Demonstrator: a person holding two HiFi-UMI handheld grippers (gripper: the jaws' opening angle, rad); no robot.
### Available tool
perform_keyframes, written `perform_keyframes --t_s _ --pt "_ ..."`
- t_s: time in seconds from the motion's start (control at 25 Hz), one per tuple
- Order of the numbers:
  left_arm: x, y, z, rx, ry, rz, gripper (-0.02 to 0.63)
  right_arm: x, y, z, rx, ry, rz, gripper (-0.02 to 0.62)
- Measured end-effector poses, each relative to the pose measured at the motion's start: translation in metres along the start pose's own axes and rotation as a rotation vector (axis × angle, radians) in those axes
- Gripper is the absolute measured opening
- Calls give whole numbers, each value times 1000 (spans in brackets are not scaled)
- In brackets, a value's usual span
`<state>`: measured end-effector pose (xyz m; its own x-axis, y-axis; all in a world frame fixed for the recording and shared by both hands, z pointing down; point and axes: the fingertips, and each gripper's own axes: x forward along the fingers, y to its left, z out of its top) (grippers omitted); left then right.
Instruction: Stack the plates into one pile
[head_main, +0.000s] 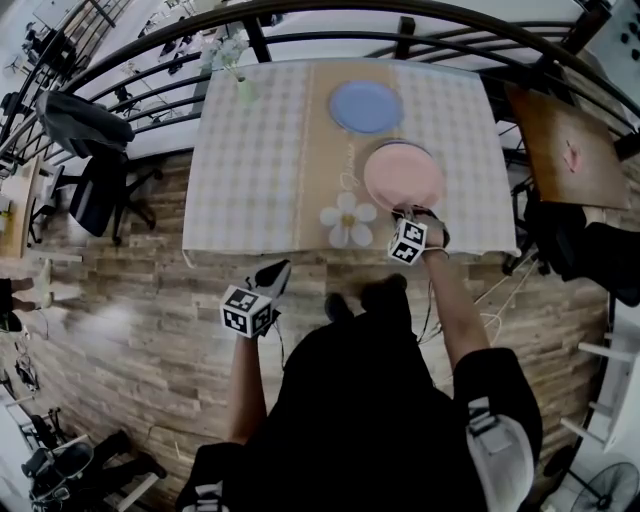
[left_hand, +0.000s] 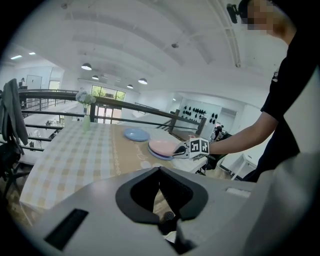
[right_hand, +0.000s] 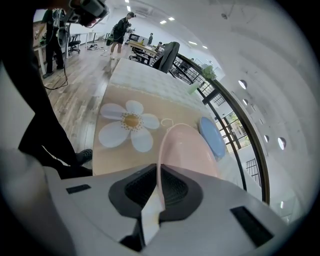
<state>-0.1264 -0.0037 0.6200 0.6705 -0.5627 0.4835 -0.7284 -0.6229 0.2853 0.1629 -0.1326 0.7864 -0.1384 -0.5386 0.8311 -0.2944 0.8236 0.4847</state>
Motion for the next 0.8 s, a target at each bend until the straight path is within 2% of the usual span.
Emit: perform_keyframes --t_s 0.8 --pt "-2 10 -11 -40 22 24 2 27 -4 -20 51 57 -1 21"
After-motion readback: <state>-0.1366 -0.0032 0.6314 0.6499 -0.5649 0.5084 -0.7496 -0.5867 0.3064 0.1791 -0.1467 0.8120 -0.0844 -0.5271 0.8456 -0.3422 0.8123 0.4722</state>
